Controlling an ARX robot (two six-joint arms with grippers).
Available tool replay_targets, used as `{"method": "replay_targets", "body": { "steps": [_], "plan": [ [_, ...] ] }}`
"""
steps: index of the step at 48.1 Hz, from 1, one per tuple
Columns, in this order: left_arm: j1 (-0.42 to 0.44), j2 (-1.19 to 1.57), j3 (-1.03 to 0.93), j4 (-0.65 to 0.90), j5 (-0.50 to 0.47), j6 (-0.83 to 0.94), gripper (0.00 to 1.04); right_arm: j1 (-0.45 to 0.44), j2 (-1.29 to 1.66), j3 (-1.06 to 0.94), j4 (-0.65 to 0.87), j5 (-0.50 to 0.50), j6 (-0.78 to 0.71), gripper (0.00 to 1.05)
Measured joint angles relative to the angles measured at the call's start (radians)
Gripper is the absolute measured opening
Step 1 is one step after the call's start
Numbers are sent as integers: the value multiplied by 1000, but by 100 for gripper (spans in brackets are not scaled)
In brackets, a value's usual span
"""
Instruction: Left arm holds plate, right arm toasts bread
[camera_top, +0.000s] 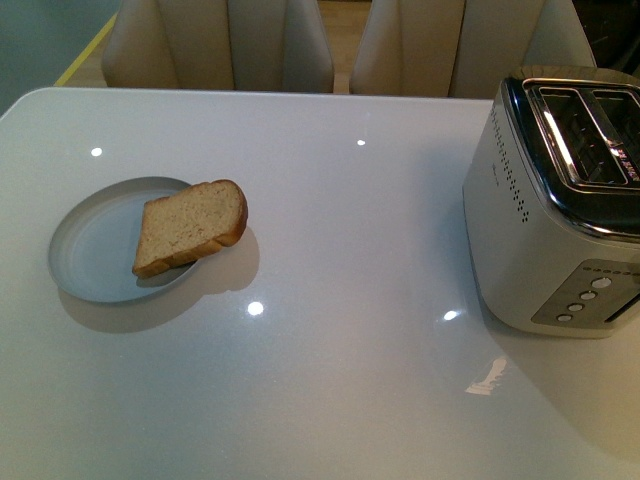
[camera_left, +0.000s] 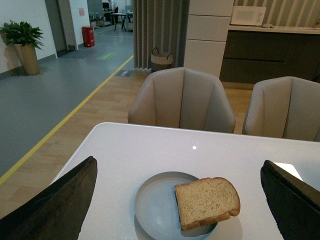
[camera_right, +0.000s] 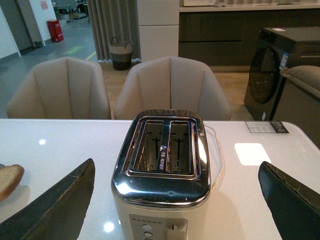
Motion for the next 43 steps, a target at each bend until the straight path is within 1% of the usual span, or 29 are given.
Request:
{"method": "replay_targets", "body": {
  "steps": [31,32,34,35,37,40,43],
  "plan": [
    [1,5,2,-8,7,-9,97,0,0,0,0,0,0,96],
    [8,31,23,-64,32,-35,97,0,0,0,0,0,0,96],
    [24,124,97,-232,91,-106,97,0,0,0,0,1,0,96],
    [27,154,117,-272,104,-125,97,0,0,0,0,0,0,96],
    [47,277,187,-404,145,-195,97,0,0,0,0,-3,0,96],
    [71,397,239,-488,168,-249,97,0,0,0,0,-2,0,96],
    [95,484,266,-483,195,-277,97,0,0,0,0,-2,0,96]
  ]
}}
